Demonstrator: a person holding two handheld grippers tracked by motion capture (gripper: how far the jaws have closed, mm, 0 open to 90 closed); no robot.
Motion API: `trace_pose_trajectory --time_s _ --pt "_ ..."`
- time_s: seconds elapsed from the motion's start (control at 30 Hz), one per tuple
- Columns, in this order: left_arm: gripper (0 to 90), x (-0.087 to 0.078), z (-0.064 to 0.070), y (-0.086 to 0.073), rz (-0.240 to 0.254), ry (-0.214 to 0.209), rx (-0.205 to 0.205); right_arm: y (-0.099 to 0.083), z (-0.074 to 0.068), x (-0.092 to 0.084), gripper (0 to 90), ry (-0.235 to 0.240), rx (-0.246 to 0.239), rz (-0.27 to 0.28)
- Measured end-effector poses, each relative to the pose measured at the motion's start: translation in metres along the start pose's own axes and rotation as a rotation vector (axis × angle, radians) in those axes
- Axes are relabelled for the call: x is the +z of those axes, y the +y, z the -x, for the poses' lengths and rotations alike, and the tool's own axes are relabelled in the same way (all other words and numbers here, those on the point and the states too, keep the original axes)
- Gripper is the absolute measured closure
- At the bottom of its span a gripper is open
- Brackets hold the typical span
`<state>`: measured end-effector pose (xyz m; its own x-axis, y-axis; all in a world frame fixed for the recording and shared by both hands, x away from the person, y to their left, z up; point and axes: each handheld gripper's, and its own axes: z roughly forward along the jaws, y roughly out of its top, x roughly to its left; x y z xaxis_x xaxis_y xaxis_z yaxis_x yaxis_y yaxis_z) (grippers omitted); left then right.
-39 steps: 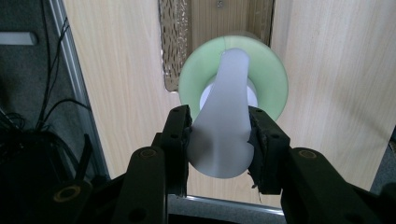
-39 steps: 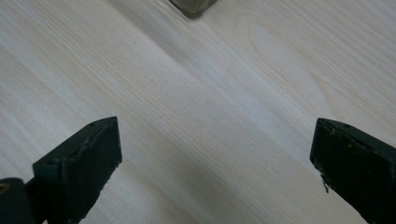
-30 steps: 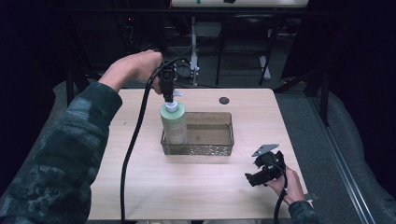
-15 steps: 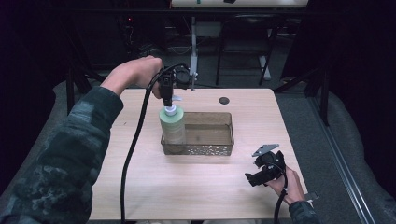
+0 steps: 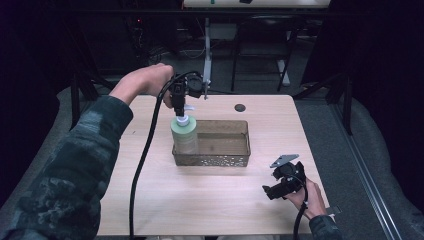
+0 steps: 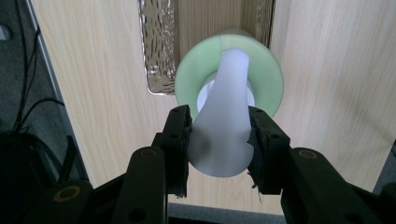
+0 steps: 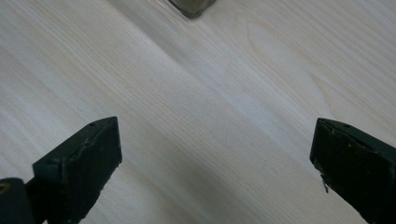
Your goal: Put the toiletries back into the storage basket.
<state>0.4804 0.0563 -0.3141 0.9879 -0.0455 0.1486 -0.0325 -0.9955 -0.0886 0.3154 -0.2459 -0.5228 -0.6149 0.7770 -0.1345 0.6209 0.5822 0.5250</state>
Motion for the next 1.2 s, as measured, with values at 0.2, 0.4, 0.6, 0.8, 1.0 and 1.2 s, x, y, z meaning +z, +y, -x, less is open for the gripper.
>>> trace_pose_trajectory --time_s 0.2,0.4,0.6,0.8,1.0,1.2 --pt "63.0 0.001 -0.001 -0.004 0.016 -0.008 -0.018 0.000 0.000 0.000 1.7 0.004 -0.001 0.001" --pt "56.6 0.001 -0.001 -0.010 0.065 -0.019 -0.055 0.000 -0.001 0.000 1.7 0.002 -0.002 0.000" --pt "23.0 -0.003 -0.001 -0.020 0.119 -0.001 -0.081 0.000 -0.001 0.000 1.6 0.003 -0.001 0.002" --pt "11.1 -0.012 0.003 -0.035 0.201 0.008 -0.117 0.000 -0.001 0.000 1.7 0.005 -0.002 0.002" --pt "2.9 -0.012 0.019 -0.051 0.251 0.056 -0.133 0.001 -0.001 0.000 1.7 0.005 0.002 0.001" --pt "0.8 -0.001 0.035 -0.068 0.305 0.089 -0.162 0.001 -0.001 0.001 1.7 0.002 -0.005 0.001"
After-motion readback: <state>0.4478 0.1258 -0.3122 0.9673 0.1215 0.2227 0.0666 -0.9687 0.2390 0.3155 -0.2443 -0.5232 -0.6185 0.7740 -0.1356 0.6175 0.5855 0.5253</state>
